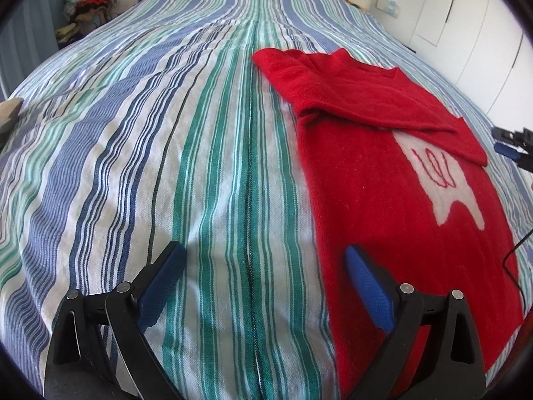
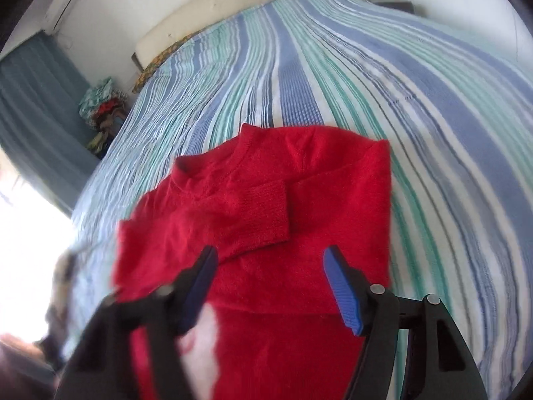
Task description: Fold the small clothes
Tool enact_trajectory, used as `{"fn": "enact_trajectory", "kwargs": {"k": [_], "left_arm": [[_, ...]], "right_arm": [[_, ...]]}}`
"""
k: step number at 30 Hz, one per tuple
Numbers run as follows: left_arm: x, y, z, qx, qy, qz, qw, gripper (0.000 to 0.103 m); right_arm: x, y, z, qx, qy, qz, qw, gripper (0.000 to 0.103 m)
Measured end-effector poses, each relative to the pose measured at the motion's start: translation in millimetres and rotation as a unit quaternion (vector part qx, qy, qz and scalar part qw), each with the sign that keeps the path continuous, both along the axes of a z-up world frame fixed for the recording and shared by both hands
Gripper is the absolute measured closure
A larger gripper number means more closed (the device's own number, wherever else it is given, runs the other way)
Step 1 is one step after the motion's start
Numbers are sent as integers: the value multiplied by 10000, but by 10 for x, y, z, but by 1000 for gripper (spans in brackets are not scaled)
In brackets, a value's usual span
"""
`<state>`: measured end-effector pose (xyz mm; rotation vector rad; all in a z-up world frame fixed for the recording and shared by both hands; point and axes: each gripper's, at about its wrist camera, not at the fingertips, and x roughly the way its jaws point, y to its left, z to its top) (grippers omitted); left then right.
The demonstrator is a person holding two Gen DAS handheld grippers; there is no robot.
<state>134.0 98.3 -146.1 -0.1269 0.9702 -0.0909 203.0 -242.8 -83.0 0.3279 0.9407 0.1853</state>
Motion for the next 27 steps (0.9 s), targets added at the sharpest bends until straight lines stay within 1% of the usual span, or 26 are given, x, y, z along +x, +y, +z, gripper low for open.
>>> {"fn": "enact_trajectory", "kwargs": {"k": [2,4,6,8,9,10,11,12,13,14,15,17,19,21,23,24,27], "left_arm": [[-1,24,4,-47,19,71,10000,6],[1,29,16,-41,34,111,9999,6],[2,32,33,-51,51,135,9999,6],[6,48,43,-90,58,168,9998,6],[11,58,37,-108,66,192,9997,6],[21,67,25,-116,81,214,9997,6],[27,73,10,-111,93,242,9996,6],[29,75,-1,-93,95,270,9995,6],[30,71,-2,-75,91,289,9995,6],[25,68,7,-51,81,308,9995,6],[11,69,21,-25,68,336,9994,6],[-24,89,61,-30,59,398,9992,6],[-61,133,113,-88,70,448,9989,6],[-108,206,160,-134,46,546,9984,6],[-139,306,178,-165,22,721,9973,6],[-141,365,165,-184,36,828,9964,6],[-102,558,28,-226,225,1231,9919,6]], "right_arm": [[-298,-112,114,-724,-186,302,9967,36],[-647,-357,217,-1421,-312,369,9887,36],[-1013,-677,359,-2130,-433,289,9757,36],[-1389,-1008,555,-2811,-622,29,9577,34],[-1577,-1183,673,-3122,-747,-136,9470,25],[-1736,-1333,797,-3391,-879,-311,9361,20],[-1870,-1458,892,-3610,-990,-491,9260,7],[-1973,-1570,962,-3757,-1048,-647,9185,0],[-2023,-1668,1006,-3804,-1046,-752,9158,0],[-2043,-1744,1017,-3758,-977,-814,9179,0],[-2047,-1804,992,-3635,-875,-863,9234,0],[-2025,-1874,890,-3185,-718,-974,9402,0],[-1978,-1880,736,-2536,-645,-1059,9593,0],[-1829,-1777,533,-1971,-529,-1079,9730,0],[-1651,-1654,310,-1622,-349,-1013,9809,0],[-1533,-1562,160,-1523,-222,-959,9834,0],[-1297,-1426,-243,-1370,67,-907,9864,0]]}}
